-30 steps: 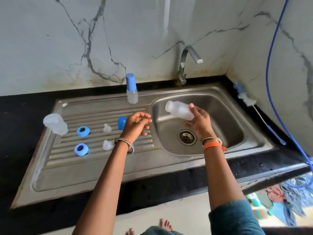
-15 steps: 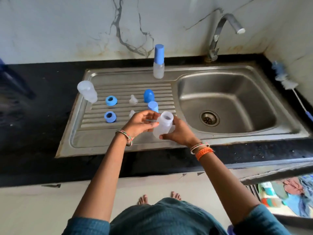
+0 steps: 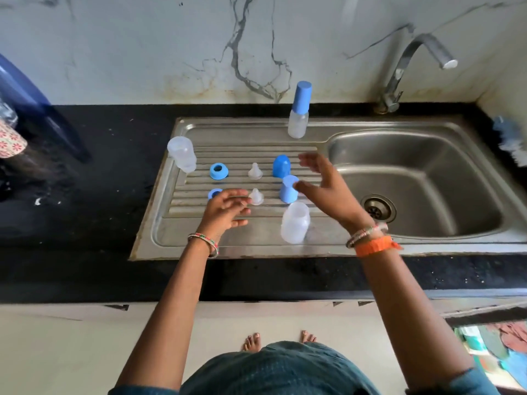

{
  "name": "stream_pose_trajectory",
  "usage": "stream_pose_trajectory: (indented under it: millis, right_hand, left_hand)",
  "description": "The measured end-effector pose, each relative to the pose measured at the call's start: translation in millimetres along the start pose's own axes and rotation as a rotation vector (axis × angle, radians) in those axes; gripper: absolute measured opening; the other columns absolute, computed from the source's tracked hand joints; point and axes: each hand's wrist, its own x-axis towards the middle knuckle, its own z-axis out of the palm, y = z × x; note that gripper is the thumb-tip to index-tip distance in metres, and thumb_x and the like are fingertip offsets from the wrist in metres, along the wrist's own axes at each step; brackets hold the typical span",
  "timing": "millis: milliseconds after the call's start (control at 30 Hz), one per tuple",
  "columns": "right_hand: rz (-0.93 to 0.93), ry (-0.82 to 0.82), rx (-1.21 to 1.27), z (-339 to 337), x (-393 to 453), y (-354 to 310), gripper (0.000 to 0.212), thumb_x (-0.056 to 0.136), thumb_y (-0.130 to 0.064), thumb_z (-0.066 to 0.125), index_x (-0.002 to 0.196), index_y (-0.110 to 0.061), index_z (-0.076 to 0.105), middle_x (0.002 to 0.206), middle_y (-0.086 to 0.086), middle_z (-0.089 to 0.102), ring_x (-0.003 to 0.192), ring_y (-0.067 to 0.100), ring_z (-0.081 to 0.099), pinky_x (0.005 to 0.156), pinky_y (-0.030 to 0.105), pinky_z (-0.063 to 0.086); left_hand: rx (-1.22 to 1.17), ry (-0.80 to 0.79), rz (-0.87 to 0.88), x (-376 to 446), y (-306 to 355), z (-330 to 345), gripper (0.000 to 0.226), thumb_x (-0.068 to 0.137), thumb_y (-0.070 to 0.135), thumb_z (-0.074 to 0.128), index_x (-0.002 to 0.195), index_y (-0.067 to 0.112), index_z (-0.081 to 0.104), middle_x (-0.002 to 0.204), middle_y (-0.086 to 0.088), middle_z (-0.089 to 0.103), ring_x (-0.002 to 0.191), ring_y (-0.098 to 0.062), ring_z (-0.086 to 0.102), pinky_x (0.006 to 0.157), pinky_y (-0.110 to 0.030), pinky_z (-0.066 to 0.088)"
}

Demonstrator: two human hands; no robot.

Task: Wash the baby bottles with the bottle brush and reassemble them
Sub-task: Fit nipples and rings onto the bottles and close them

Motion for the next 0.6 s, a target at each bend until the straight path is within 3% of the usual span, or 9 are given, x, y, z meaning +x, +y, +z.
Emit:
stream_pose_trajectory:
  millis: [100, 200, 333, 400, 500, 600]
  right_hand:
    - [-0.217, -0.077, -0.131, 46, 38, -48, 0.036, 0.08, -0.005, 0.06, 0.114, -0.013, 0.061, 0.104, 0.001, 0.066, 0.098, 0.02, 0.064, 0.091, 0.04, 0.05]
    - [-0.196, -0.261, -0.587, 131, 65, -53, 0.042, 0.085, -0.018, 0.061, 0.126, -0.023, 0.055, 0.123, 0.006, 0.06, 0.111, 0.029, 0.058, 0.089, 0.038, 0.047]
    - [-0.088, -0.407, -0.943, 191, 70, -22, 0.034, 0.093, -0.017, 0.054, 0.127, -0.018, 0.055, 0.131, 0.012, 0.054, 0.12, 0.036, 0.052, 0.092, 0.038, 0.046]
    - [-0.111, -0.375, -0.893, 186, 73, -20, 0.031, 0.093, -0.011, 0.049, 0.123, -0.013, 0.058, 0.127, 0.015, 0.055, 0.115, 0.038, 0.055, 0.089, 0.039, 0.047]
    - [-0.099, -0.339, -0.665, 139, 85, -47, 0.028, 0.085, -0.013, 0.063, 0.112, -0.009, 0.066, 0.11, 0.017, 0.064, 0.1, 0.034, 0.062, 0.085, 0.037, 0.049]
    - [-0.023, -0.456, -0.28, 53, 91, -80, 0.034, 0.08, -0.016, 0.075, 0.112, -0.009, 0.067, 0.088, 0.011, 0.069, 0.075, 0.02, 0.064, 0.071, 0.027, 0.052]
  left_hand:
    - [0.003, 0.281, 0.033, 7, 5, -37, 0.018, 0.091, 0.003, 0.054, 0.089, 0.019, 0.061, 0.088, -0.001, 0.067, 0.071, -0.009, 0.062, 0.065, -0.029, 0.053]
    - [0.01, 0.498, 0.028, 12, 8, -67, 0.02, 0.09, 0.004, 0.052, 0.081, 0.021, 0.058, 0.082, 0.001, 0.065, 0.069, -0.011, 0.057, 0.064, -0.028, 0.048]
    - [0.075, 0.502, -0.008, 8, 8, -85, 0.02, 0.093, 0.006, 0.048, 0.085, 0.02, 0.059, 0.084, 0.002, 0.066, 0.074, -0.012, 0.06, 0.066, -0.029, 0.05]
    - [0.098, 0.475, -0.007, 8, 10, -85, 0.023, 0.093, 0.005, 0.046, 0.084, 0.02, 0.06, 0.083, 0.002, 0.066, 0.074, -0.012, 0.06, 0.065, -0.028, 0.051]
    - [0.088, 0.426, 0.015, 15, 17, -72, 0.023, 0.091, 0.002, 0.048, 0.08, 0.018, 0.06, 0.079, 0.002, 0.066, 0.069, -0.012, 0.058, 0.064, -0.029, 0.05]
    - [0.065, 0.32, 0.059, 28, 32, -43, 0.025, 0.09, -0.001, 0.049, 0.079, 0.018, 0.06, 0.076, 0.003, 0.067, 0.063, -0.01, 0.057, 0.06, -0.026, 0.049]
